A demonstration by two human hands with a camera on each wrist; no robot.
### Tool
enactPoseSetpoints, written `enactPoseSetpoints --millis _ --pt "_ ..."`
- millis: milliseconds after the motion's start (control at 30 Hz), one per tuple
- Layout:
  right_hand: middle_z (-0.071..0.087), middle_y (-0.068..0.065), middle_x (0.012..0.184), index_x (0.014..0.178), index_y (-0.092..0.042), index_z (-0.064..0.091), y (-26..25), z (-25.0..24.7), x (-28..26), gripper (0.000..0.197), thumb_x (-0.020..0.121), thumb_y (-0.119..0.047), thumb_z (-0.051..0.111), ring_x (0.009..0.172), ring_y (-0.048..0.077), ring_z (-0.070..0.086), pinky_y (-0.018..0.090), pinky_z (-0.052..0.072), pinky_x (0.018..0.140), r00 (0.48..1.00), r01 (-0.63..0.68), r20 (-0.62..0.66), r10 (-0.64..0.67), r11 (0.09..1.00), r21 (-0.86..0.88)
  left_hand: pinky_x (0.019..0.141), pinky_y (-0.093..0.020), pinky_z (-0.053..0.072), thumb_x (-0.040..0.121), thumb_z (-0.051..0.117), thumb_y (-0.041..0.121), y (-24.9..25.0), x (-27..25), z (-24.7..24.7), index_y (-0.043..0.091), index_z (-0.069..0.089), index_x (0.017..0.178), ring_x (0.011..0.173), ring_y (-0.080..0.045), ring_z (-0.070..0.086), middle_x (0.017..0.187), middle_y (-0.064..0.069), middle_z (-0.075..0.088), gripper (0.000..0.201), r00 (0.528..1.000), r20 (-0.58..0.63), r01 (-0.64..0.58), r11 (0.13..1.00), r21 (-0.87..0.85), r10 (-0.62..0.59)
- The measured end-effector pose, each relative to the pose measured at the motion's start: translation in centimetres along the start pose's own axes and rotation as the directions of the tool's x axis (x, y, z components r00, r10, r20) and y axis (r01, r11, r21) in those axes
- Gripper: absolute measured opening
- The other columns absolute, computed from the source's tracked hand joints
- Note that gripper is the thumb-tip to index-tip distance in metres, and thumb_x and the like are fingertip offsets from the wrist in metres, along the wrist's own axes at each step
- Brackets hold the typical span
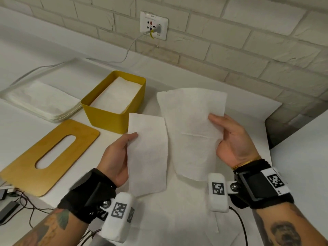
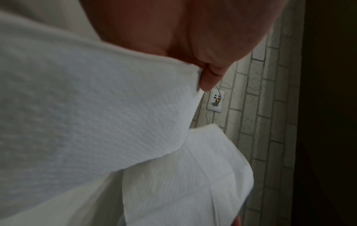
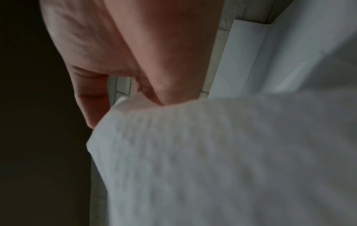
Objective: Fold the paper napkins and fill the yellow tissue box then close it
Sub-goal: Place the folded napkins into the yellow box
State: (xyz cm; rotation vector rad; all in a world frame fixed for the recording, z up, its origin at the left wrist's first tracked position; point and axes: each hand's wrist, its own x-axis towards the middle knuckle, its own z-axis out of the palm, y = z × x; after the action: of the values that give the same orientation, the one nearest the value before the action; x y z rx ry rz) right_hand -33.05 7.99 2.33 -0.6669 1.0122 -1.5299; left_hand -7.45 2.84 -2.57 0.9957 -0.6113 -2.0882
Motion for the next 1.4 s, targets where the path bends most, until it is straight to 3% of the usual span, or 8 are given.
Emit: enactPoseSetpoints --millis 200,333,500,600,1000,1167,1233,1400 --pt "0.075 0.007 0.106 0.115 -0.005 0.068 1.2 0.0 -0.6 0.037 0.081 -0.016 0.061 0.1 0.023 0.072 0.033 0.06 0.085 0.998 -0.036 -0.046 0.039 0.998 0.061 0.091 -0.045 0.055 0.1 0.052 0.027 -0.4 0.1 0.7 0.007 0.066 0.127 0.099 -0.031 0.071 0.119 -0.016 0.073 0.036 1.0 -0.017 -0.019 0.999 0.048 0.019" --pt "0.07 0.012 0.116 0.127 -0.003 0.062 1.1 -0.2 -0.7 0.064 0.069 -0.019 0.083 0.11 0.03 0.067 0.042 0.056 0.098 0.999 -0.032 0.009 0.031 0.998 0.052 0.088 -0.045 0.055 0.1 0.054 0.028 0.0 0.4 0.9 0.01 0.066 0.126 0.102 -0.031 0.071 0.117 -0.013 0.074 0.034 0.996 -0.039 -0.077 0.994 0.071 0.08" --pt "0.075 0.008 0.105 0.108 -0.011 0.074 -0.3 -0.3 -0.9 0.044 0.067 -0.021 0.088 0.099 0.027 0.073 0.039 0.06 0.084 0.988 0.005 0.154 -0.009 1.0 0.027 0.094 -0.046 0.055 0.097 0.056 0.031 0.8 0.6 1.6 0.011 0.066 0.125 0.106 -0.03 0.07 0.119 -0.013 0.073 0.035 0.992 -0.016 -0.124 0.989 0.077 0.125" --pt "0.073 0.012 0.113 0.123 -0.006 0.067 -0.5 0.8 -0.7 0.043 0.082 -0.018 0.07 0.103 0.027 0.072 0.038 0.06 0.085 0.984 -0.001 0.177 0.005 1.0 -0.025 0.088 -0.041 0.058 0.098 0.054 0.03 1.2 0.7 2.6 0.009 0.065 0.13 0.103 -0.028 0.071 0.123 -0.014 0.072 0.039 0.992 0.036 -0.122 0.988 0.094 0.119" --pt "0.076 0.001 0.107 0.112 -0.019 0.069 3.7 2.9 0.4 0.033 0.084 -0.032 0.081 0.1 0.019 0.072 0.026 0.055 0.077 0.974 0.016 -0.188 -0.128 0.864 -0.503 0.096 -0.044 0.05 0.102 0.041 0.036 -1.7 -0.1 3.0 0.007 0.061 0.135 0.114 -0.031 0.069 0.128 -0.017 0.069 0.048 0.981 0.174 0.097 0.994 -0.048 -0.087" --pt "0.075 0.01 0.113 0.122 -0.012 0.07 4.4 1.8 0.0 0.061 0.073 -0.046 0.082 0.094 0.02 0.073 0.039 0.059 0.082 0.951 -0.29 -0.182 0.249 0.922 -0.256 0.091 -0.043 0.051 0.093 0.051 0.035 -1.9 -0.1 2.6 0.004 0.068 0.124 0.1 -0.031 0.074 0.12 -0.019 0.072 0.047 0.983 0.159 0.099 0.995 -0.01 -0.096" --pt "0.073 0.015 0.12 0.121 -0.006 0.07 4.4 1.8 0.0 0.052 0.078 -0.033 0.081 0.105 0.026 0.07 0.045 0.056 0.095 0.95 -0.254 -0.227 0.213 0.952 -0.171 0.094 -0.043 0.051 0.089 0.054 0.034 -1.9 -0.2 2.6 0.003 0.068 0.125 0.102 -0.032 0.073 0.121 -0.02 0.072 0.049 0.984 0.149 0.095 0.995 0.006 -0.095" --pt "0.07 0.018 0.119 0.132 -0.004 0.062 4.2 1.6 0.1 0.059 0.08 -0.025 0.082 0.098 0.028 0.068 0.042 0.056 0.084 0.927 -0.274 -0.265 0.265 0.962 0.004 0.089 -0.042 0.054 0.087 0.057 0.033 -1.7 0.0 2.3 0.006 0.067 0.127 0.101 -0.03 0.073 0.121 -0.018 0.072 0.049 0.987 0.154 0.056 0.998 -0.016 -0.053"
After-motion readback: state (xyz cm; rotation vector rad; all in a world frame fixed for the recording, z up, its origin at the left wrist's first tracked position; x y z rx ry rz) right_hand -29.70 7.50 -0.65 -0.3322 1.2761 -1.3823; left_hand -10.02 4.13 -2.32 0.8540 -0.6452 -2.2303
